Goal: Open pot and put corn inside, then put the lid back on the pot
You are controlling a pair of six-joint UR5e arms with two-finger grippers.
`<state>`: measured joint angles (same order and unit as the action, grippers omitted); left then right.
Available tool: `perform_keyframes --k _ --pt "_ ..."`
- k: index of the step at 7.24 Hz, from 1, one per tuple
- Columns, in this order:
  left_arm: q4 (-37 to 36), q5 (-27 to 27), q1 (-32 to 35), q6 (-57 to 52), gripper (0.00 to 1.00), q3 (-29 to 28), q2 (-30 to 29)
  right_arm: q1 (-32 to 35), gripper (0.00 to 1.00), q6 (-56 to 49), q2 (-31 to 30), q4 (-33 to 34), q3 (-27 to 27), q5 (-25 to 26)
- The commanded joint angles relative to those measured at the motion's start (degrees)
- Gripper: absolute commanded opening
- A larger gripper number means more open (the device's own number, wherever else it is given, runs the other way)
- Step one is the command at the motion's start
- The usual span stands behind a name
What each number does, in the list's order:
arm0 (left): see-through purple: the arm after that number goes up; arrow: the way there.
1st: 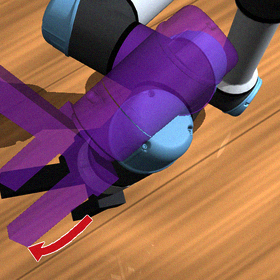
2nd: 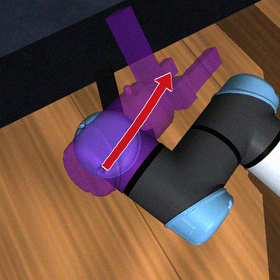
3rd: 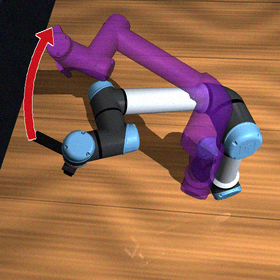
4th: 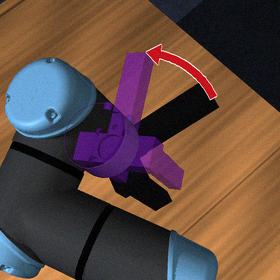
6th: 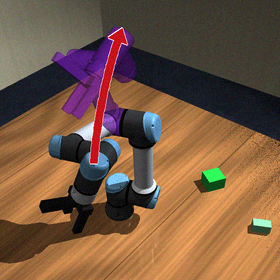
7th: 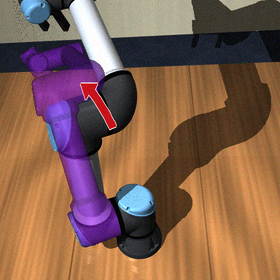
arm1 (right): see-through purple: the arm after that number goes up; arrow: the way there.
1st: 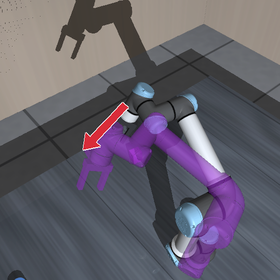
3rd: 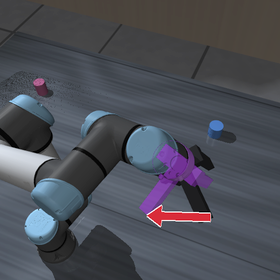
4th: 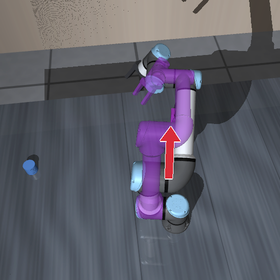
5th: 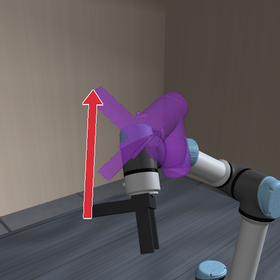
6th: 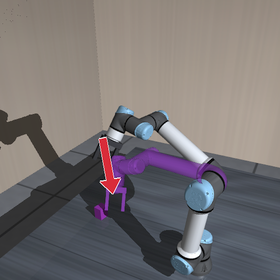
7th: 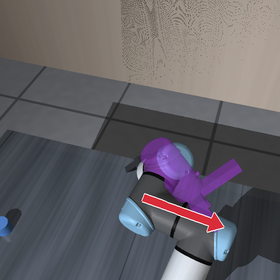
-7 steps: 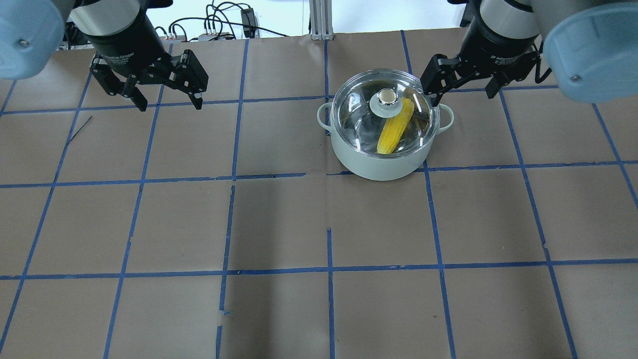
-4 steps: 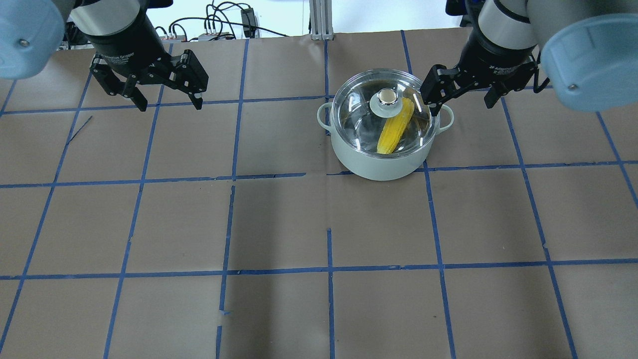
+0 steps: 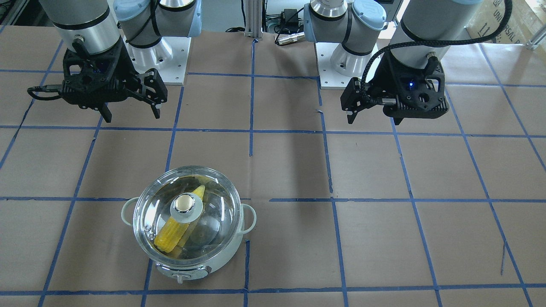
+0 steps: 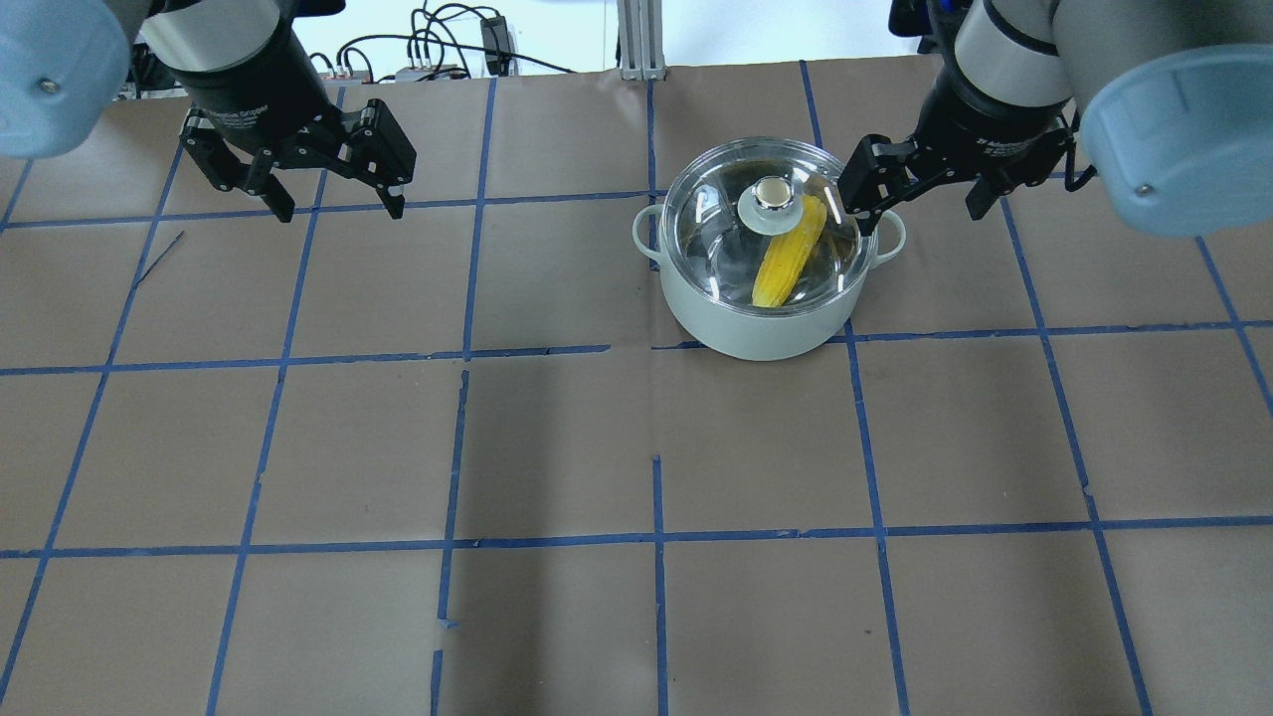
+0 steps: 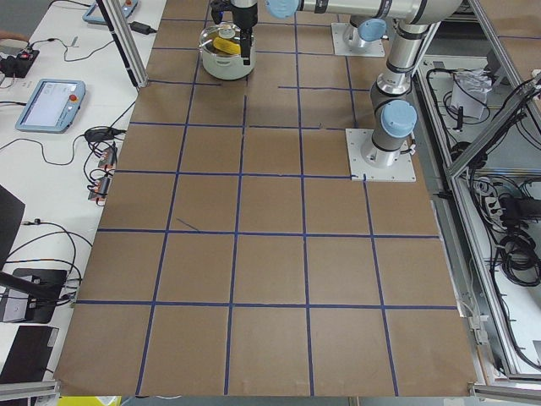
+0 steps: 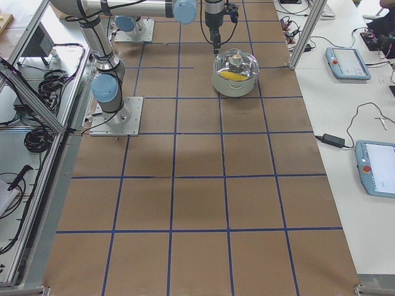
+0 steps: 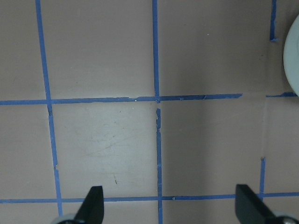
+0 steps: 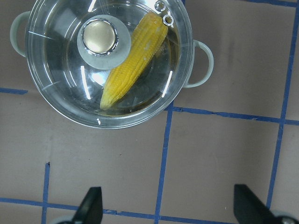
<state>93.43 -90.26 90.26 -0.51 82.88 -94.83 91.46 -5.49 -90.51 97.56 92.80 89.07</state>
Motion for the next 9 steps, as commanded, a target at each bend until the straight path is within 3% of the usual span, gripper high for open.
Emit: perform_keyframes --k 1,4,7,9 --pt "0.0 0.0 0.0 0.0 1.0 0.0 0.0 1.3 0.99 1.3 4.1 1.5 -2.9 -1.3" --pt "0.1 -0.1 0.0 -0.1 1.0 0.1 0.2 8.5 0.99 6.2 16.7 7.9 -11.3 -0.7" --pt "0.1 -0.1 0.0 -0.1 1.0 0.2 0.2 9.0 0.98 5.8 25.4 16.8 -12.4 -0.3" --pt "0.1 -0.1 0.0 -0.1 1.0 0.2 0.2 8.1 0.97 5.3 26.2 17.4 -12.0 -0.2"
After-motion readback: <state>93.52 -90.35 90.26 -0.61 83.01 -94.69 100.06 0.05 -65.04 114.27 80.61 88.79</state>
